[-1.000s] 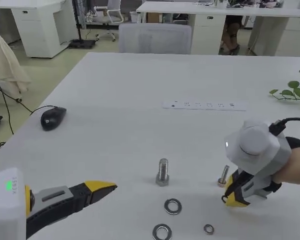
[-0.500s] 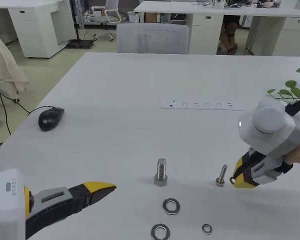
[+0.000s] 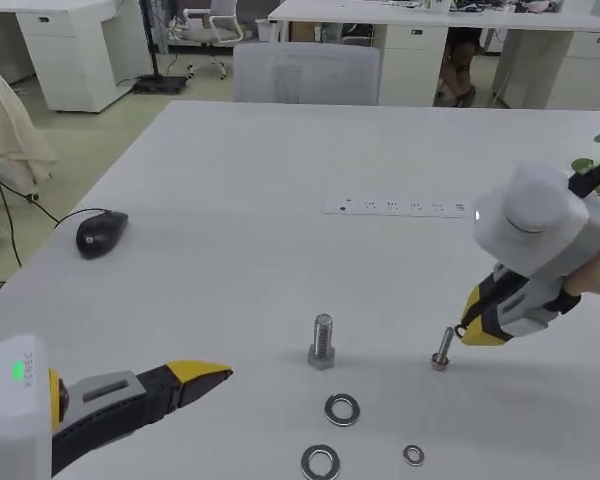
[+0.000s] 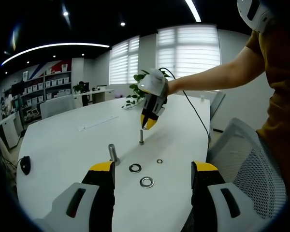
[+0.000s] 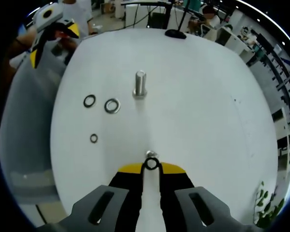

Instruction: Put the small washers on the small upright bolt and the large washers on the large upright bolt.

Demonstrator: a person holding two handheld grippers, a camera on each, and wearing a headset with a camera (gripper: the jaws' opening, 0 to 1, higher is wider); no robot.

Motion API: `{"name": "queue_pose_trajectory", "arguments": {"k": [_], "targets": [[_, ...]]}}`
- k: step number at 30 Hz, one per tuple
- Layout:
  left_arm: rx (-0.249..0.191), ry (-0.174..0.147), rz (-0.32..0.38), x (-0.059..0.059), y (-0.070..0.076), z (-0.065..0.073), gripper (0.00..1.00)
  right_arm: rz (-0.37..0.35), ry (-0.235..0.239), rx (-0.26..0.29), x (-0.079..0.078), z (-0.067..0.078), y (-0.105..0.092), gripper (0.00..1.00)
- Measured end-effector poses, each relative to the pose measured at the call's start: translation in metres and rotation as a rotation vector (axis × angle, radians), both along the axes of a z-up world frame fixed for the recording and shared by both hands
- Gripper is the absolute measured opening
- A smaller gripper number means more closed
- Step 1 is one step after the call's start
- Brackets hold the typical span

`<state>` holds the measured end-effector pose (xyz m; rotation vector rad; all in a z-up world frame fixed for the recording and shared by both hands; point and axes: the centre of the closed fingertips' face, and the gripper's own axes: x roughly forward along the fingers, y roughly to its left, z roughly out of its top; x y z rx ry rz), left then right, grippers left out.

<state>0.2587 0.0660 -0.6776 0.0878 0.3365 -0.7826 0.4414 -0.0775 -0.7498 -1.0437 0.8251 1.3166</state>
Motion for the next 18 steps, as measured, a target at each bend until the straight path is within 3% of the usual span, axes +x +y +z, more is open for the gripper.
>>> {"name": "queue_pose_trajectory", "arguments": {"k": [18], "targets": [[-0.006,0.004,0.011,0.0,0.0036,-0.0028,0.63,0.032,0.004,-0.025,0.0034,-0.0065,0.0067,0.12]]}}
